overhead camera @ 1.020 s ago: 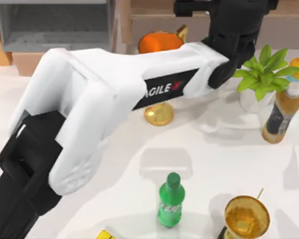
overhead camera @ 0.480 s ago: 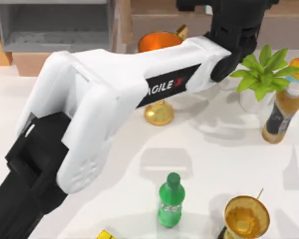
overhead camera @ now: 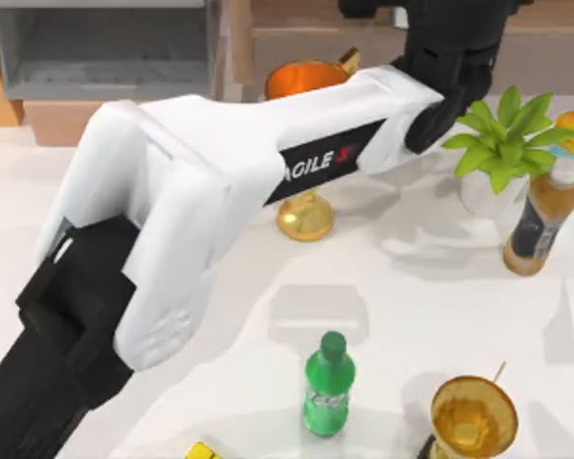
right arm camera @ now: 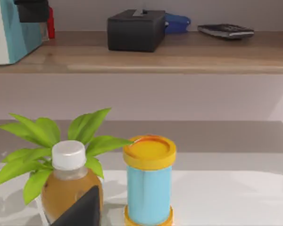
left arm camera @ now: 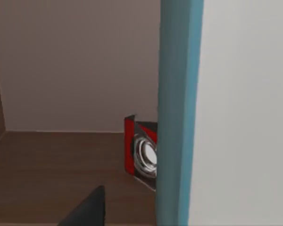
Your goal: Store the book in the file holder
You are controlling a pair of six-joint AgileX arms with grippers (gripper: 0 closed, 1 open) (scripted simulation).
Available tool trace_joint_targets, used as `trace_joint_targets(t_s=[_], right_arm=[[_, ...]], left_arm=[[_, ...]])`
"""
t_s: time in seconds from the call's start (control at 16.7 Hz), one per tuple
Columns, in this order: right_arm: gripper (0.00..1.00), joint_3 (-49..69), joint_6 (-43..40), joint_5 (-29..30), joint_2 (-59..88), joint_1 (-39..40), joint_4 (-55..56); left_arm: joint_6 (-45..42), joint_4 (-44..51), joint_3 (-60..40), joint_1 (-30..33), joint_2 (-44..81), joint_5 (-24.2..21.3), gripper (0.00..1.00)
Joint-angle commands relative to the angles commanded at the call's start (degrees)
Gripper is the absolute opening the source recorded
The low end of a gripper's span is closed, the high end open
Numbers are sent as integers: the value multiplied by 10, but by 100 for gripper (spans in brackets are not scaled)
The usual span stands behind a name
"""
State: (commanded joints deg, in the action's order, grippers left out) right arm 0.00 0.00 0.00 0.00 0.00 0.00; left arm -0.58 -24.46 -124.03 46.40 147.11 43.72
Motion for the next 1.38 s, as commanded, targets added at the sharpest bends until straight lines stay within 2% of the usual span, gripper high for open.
trace_joint_targets(t_s=[0.66, 1.38], right_arm=[[100, 0, 0, 0, 0, 0, 0], [100, 0, 0, 0, 0, 0, 0]], left_arm=[[0, 0, 0, 0, 0, 0, 2], [-1, 14, -11, 3, -4, 0, 0]])
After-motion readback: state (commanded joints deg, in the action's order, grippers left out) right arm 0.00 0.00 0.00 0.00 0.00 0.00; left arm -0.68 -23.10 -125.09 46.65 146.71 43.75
